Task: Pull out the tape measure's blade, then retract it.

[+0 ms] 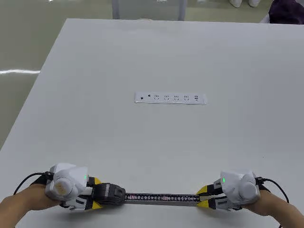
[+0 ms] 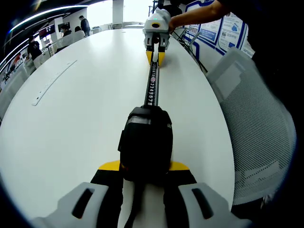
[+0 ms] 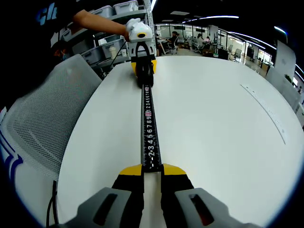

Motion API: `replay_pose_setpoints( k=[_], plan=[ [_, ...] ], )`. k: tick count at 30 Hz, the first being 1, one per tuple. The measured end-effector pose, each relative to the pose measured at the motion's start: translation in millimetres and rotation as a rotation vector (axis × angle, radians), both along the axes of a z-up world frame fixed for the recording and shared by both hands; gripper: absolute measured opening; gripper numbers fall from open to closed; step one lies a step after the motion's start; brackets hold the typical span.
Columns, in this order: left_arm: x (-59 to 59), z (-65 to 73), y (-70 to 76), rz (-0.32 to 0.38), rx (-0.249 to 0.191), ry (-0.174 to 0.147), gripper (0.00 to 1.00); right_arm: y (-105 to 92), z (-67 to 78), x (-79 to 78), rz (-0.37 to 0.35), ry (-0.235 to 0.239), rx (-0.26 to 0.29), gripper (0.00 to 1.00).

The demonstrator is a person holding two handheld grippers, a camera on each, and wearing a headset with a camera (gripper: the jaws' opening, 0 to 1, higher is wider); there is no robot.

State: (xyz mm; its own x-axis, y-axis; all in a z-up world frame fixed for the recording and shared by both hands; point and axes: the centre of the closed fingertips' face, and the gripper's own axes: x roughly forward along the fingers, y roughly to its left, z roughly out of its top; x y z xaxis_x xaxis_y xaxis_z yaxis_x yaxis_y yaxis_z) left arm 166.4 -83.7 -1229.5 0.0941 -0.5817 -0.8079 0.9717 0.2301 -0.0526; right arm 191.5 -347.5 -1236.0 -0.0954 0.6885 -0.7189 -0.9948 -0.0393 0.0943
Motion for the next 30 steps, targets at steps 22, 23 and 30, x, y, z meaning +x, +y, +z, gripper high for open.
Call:
replay_pose_setpoints(
  k=[22,23,30],
  plan=[
    [0.5,-0.7,0.0,-0.001,0.002,0.001,0.29,-16.6,-4.0,0.9,-0.016,-0.003,-0.026,0.10],
    [0.5,-0.7,0.0,-0.001,0.002,0.001,0.29,-16.9,-4.0,0.7,-0.016,-0.004,-0.028,0.10],
    [0.4,-0.4,-0.5,-0.001,0.003,0.001,0.29,-20.0,-5.5,-0.3,-0.018,-0.002,-0.039,0.10]
  ],
)
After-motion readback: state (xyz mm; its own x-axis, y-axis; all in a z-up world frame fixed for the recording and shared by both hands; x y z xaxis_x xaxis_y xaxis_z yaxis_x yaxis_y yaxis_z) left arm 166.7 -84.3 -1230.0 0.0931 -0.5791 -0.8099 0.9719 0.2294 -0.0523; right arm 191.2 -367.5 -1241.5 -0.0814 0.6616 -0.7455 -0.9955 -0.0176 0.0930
